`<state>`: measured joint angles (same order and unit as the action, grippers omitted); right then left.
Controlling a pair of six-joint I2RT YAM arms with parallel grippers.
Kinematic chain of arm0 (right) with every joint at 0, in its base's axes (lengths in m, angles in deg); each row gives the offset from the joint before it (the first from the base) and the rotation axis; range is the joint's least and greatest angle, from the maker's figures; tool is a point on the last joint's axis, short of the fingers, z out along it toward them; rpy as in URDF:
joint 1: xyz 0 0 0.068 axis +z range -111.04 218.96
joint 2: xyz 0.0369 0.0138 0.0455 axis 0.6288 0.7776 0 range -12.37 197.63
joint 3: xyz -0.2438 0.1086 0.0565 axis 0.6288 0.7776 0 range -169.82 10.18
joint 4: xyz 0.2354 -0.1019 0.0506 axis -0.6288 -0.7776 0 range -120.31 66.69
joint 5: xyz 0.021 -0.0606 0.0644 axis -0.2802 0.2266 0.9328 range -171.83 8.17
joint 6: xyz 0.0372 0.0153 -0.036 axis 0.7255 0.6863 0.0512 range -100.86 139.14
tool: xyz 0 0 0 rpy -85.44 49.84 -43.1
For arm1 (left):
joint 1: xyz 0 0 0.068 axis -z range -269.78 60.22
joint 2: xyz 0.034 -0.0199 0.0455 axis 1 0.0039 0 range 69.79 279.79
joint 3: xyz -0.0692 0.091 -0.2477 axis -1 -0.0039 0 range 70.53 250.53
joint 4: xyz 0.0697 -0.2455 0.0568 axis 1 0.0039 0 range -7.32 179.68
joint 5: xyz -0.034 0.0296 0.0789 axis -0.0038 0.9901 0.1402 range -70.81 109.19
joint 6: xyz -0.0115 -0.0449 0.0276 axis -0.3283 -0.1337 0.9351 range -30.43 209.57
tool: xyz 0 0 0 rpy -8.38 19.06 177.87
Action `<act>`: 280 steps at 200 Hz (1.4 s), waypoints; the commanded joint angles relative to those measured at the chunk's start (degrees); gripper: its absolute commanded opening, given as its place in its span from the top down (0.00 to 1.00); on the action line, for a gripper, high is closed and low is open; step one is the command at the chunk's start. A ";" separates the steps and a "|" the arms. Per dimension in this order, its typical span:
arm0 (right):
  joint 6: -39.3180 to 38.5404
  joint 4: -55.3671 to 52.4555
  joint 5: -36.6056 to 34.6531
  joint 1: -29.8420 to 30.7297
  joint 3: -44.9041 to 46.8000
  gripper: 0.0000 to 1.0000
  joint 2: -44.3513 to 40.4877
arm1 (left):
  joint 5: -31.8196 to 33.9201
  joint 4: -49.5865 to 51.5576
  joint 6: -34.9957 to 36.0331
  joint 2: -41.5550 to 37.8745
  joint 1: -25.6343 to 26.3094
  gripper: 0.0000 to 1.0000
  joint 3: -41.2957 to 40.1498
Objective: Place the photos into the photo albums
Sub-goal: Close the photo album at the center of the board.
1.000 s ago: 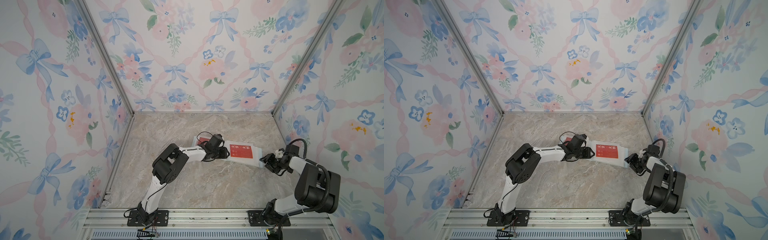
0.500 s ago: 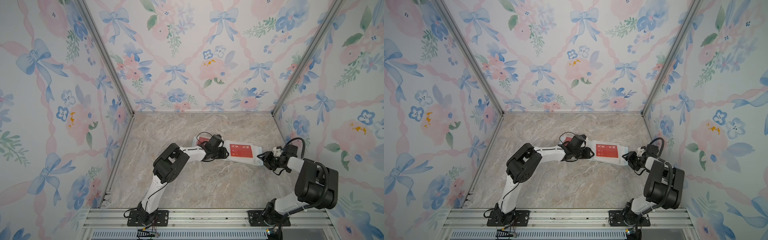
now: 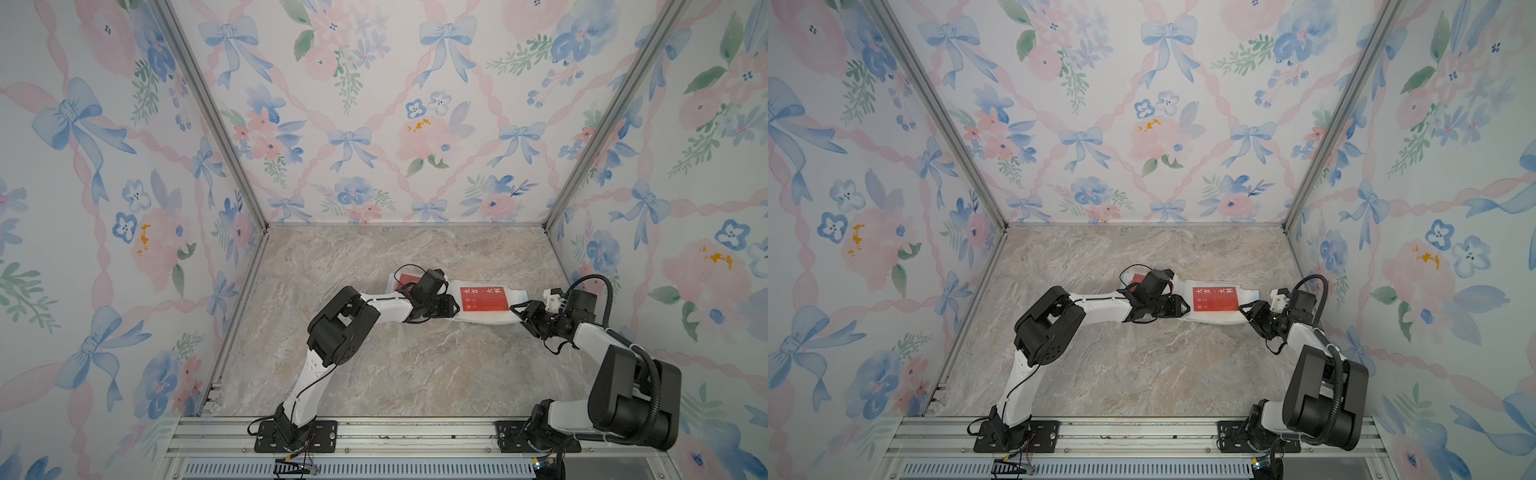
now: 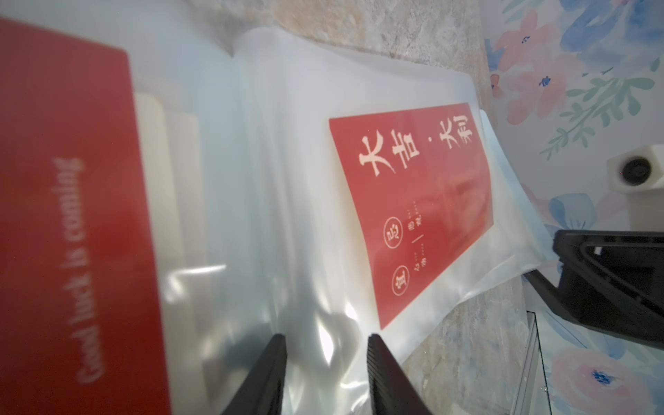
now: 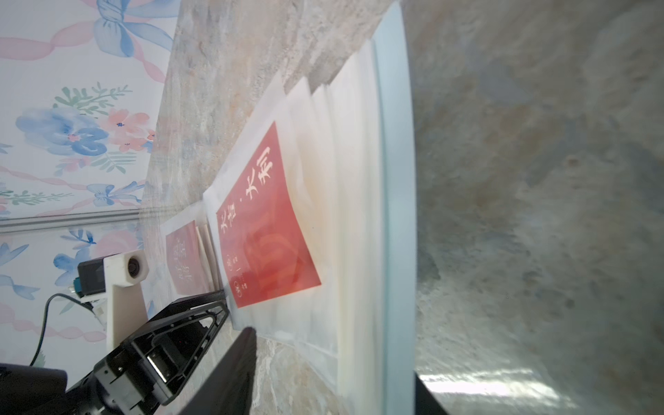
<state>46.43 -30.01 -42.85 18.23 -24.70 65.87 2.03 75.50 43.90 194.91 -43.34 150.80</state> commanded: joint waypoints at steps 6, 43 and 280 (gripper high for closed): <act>1.09 2.69 -0.22 3.96 -0.48 0.47 -1.22 | -0.98 2.98 -0.65 2.00 0.48 0.60 -0.43; 2.77 7.21 -1.89 8.29 0.16 0.51 -2.13 | -1.29 3.00 -0.49 1.64 0.41 0.60 -0.46; -9.32 8.02 -7.05 41.02 -12.75 0.52 1.15 | 2.46 3.04 1.01 -13.38 -5.87 0.59 -14.11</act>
<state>39.39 -19.26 -48.48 56.85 -36.00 65.32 1.76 76.18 43.95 187.47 -47.15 141.44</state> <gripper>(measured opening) 0.481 0.403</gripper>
